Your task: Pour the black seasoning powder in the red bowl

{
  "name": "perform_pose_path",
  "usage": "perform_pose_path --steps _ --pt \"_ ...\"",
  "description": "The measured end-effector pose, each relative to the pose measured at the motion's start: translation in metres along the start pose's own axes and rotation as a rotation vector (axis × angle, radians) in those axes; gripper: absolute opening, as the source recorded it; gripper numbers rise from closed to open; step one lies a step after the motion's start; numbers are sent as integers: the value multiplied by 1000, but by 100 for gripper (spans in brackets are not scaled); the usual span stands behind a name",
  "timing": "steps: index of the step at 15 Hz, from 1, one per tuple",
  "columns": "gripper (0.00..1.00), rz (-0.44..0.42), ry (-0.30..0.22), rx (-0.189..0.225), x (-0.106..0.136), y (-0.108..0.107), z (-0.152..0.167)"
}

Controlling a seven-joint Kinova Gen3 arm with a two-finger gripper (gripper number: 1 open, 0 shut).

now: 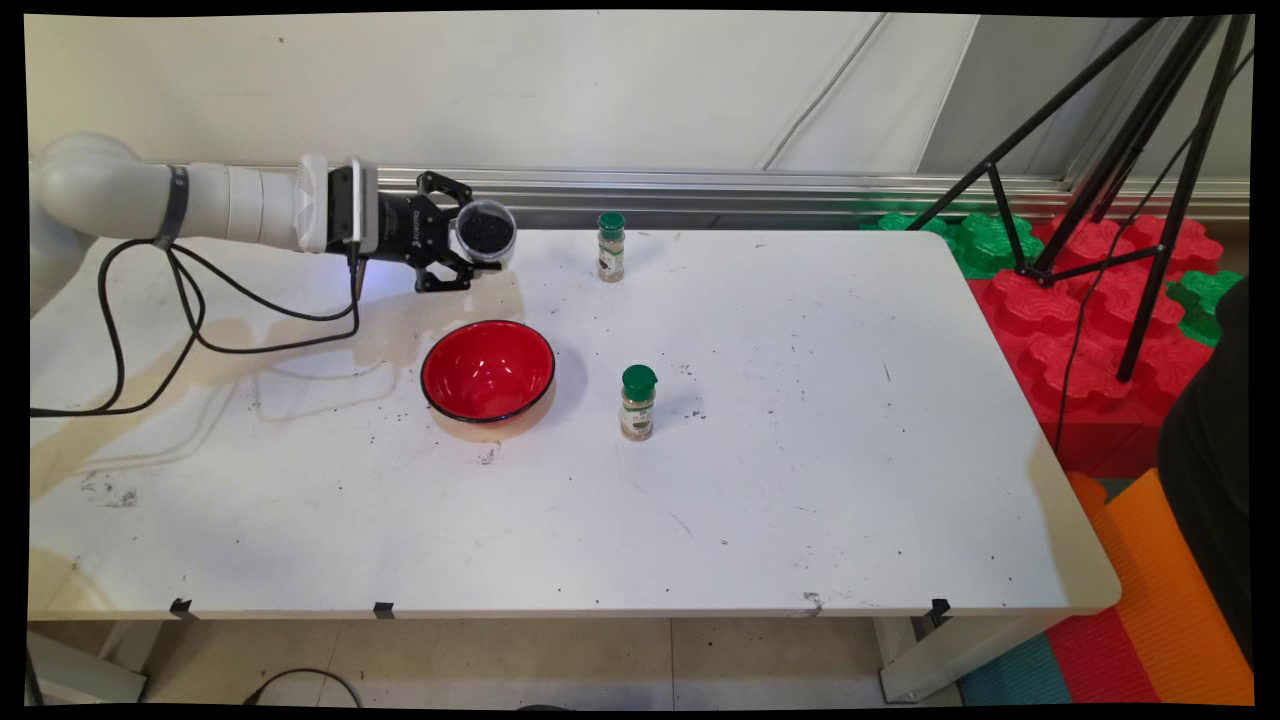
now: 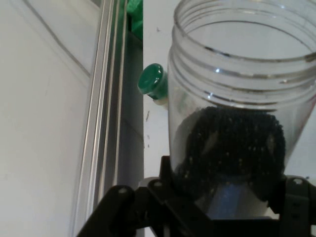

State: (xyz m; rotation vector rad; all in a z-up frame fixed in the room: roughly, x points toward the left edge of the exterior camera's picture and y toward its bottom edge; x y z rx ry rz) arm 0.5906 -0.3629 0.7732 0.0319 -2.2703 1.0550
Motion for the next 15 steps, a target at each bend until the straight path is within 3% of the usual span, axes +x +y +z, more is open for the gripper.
perform_pose_path --steps 15 --pt "0 393 -40 30 4 19 -11"
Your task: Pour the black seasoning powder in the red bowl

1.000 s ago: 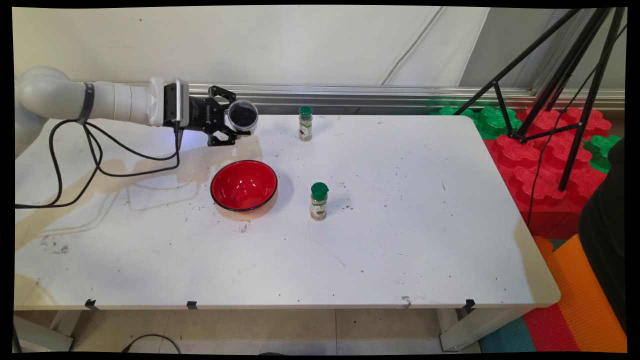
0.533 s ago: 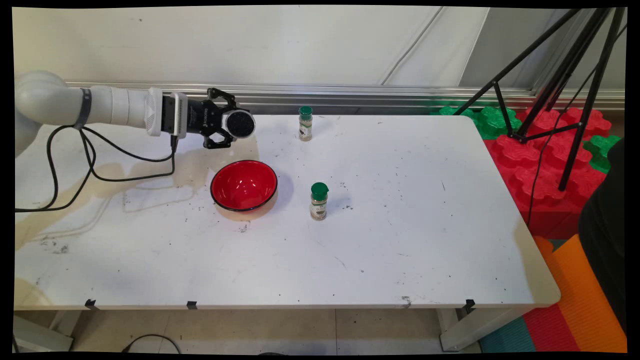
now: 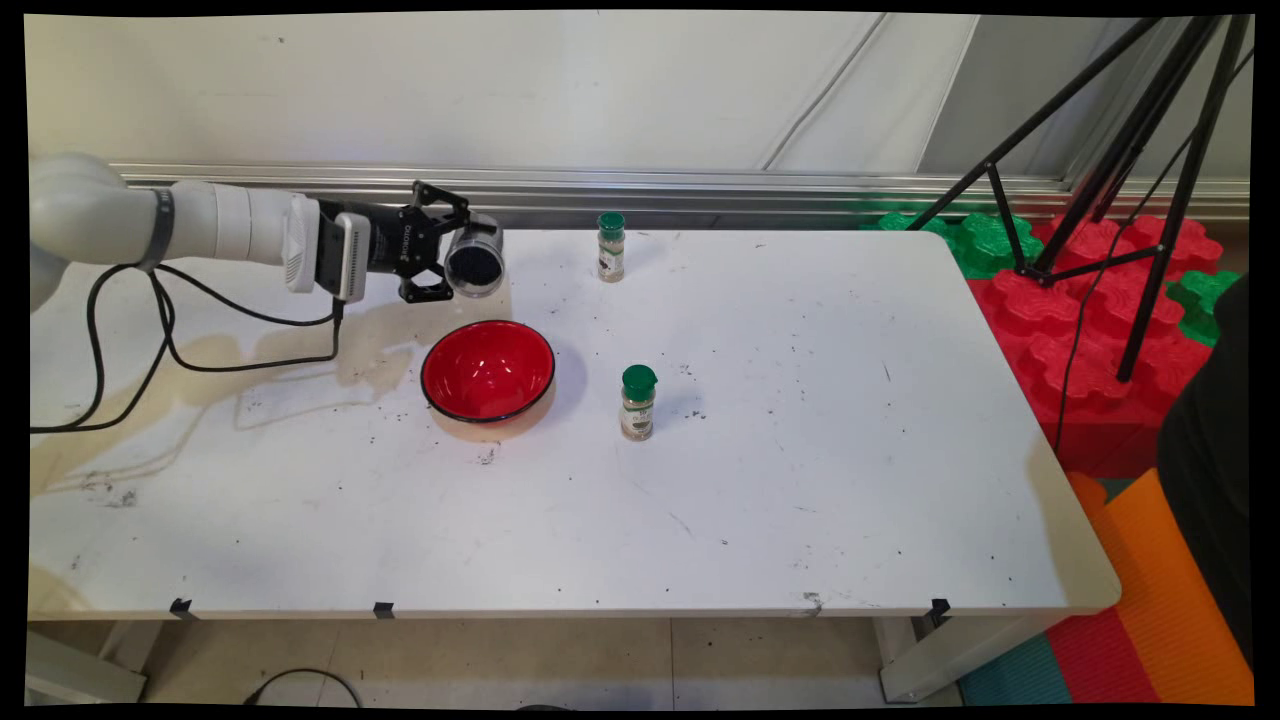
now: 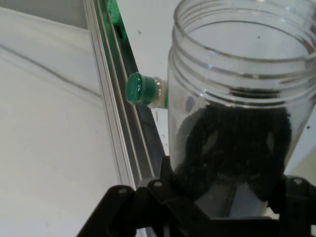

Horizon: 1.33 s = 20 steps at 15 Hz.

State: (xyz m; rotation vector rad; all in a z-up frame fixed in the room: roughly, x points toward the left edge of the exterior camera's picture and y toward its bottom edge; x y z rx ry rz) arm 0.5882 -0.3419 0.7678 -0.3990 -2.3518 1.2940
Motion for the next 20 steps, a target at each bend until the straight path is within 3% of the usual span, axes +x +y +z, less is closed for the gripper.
perform_pose_path --steps 20 --pt "0 450 -11 56 2 15 -8"
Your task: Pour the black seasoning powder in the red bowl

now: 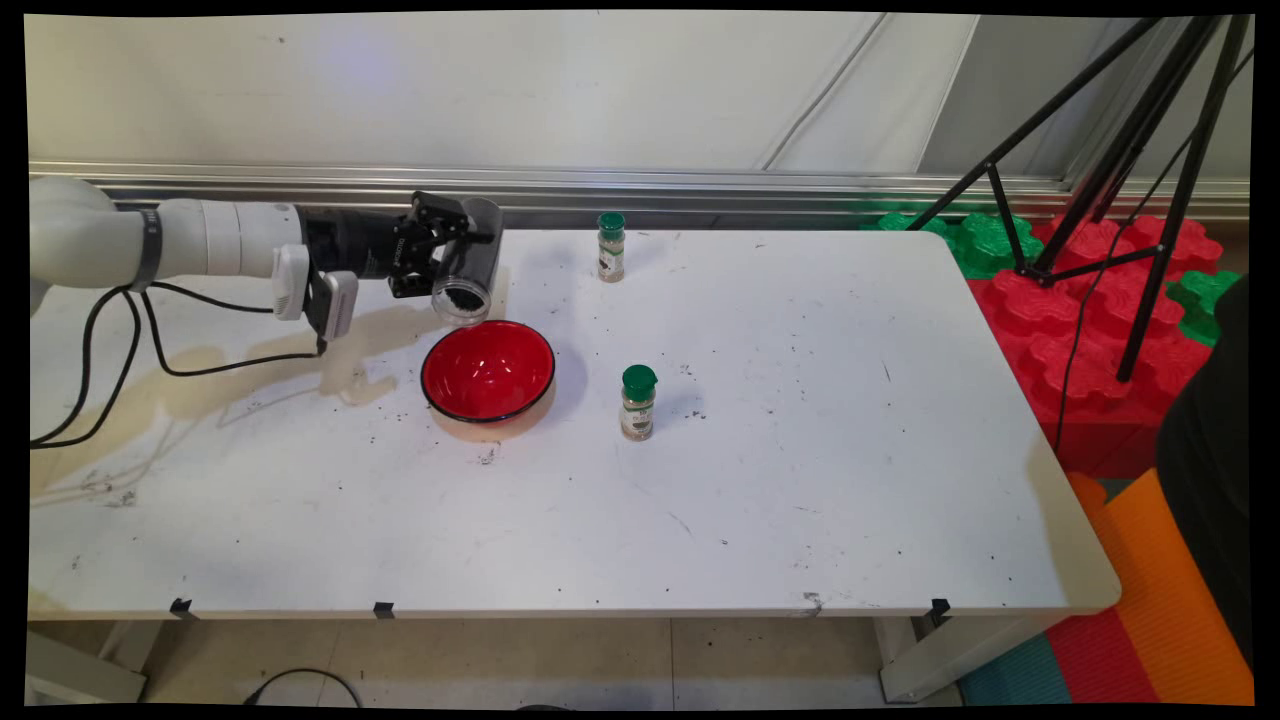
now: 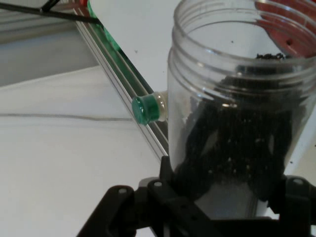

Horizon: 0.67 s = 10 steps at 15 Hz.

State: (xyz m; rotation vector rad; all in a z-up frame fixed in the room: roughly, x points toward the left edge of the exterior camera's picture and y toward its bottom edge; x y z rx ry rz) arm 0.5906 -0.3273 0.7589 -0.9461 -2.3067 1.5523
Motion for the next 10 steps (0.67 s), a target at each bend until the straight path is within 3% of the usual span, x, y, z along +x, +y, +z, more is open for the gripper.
perform_pose_path --steps 10 --pt "0 167 -2 35 6 -2 1"
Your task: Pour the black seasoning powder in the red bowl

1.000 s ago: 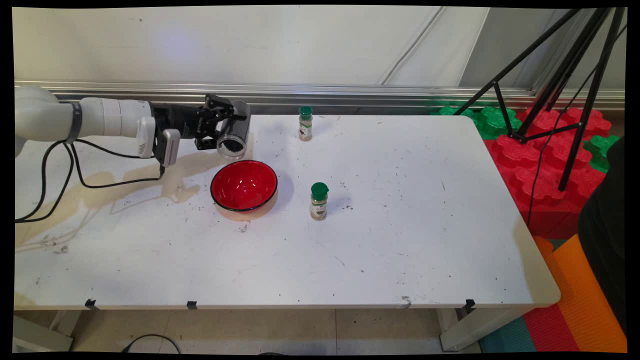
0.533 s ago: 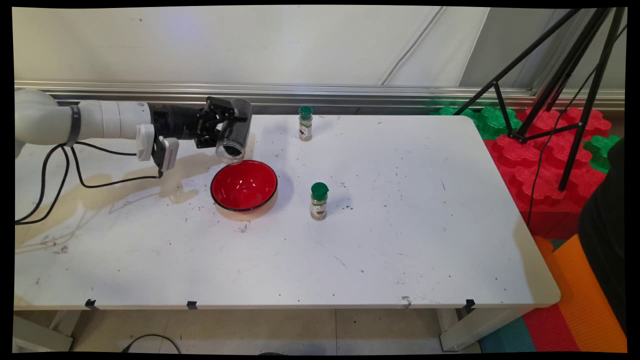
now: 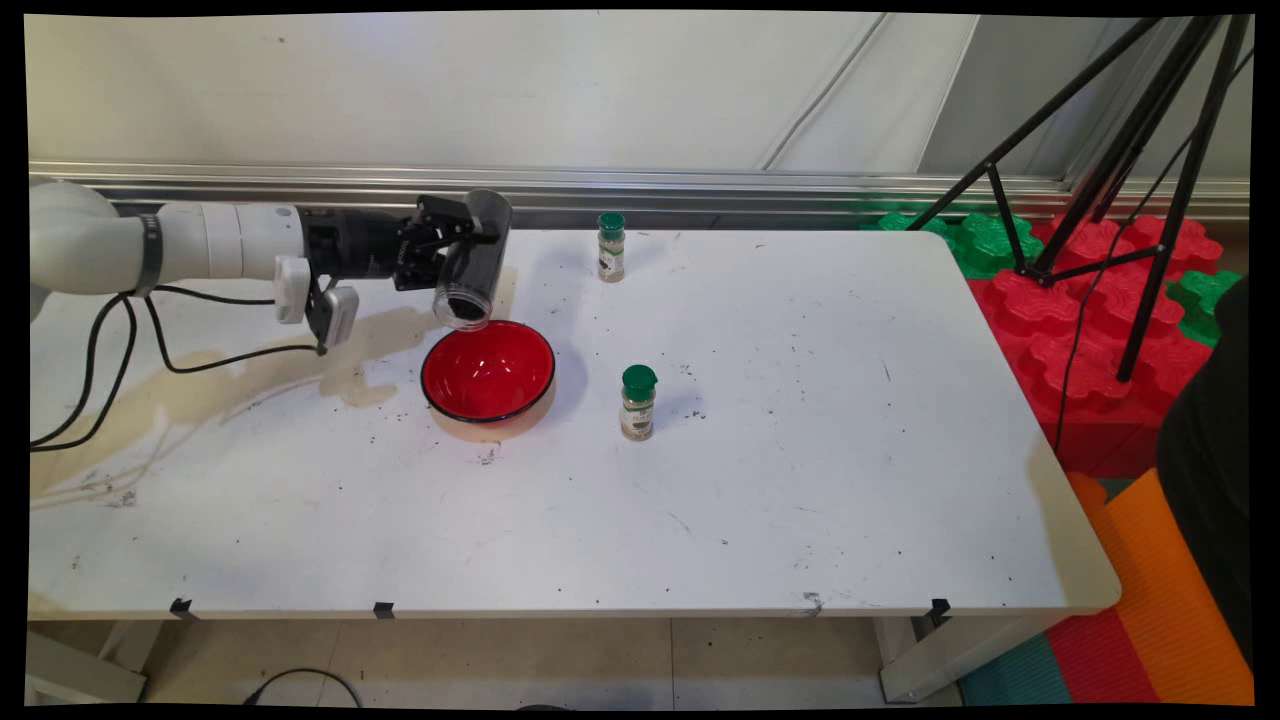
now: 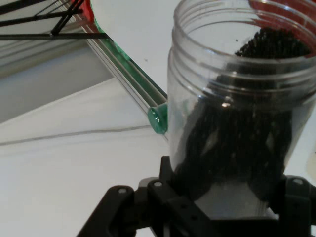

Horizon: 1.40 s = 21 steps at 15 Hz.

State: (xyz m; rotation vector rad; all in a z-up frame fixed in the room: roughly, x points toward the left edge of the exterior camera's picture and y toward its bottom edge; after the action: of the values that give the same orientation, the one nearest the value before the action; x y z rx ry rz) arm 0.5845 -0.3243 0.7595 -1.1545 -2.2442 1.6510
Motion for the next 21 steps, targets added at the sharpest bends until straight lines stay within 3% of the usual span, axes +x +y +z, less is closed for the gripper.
perform_pose_path --steps 11,21 --pt "0 131 -22 36 4 -9 0" --pt "0 189 -33 53 7 -16 -1"
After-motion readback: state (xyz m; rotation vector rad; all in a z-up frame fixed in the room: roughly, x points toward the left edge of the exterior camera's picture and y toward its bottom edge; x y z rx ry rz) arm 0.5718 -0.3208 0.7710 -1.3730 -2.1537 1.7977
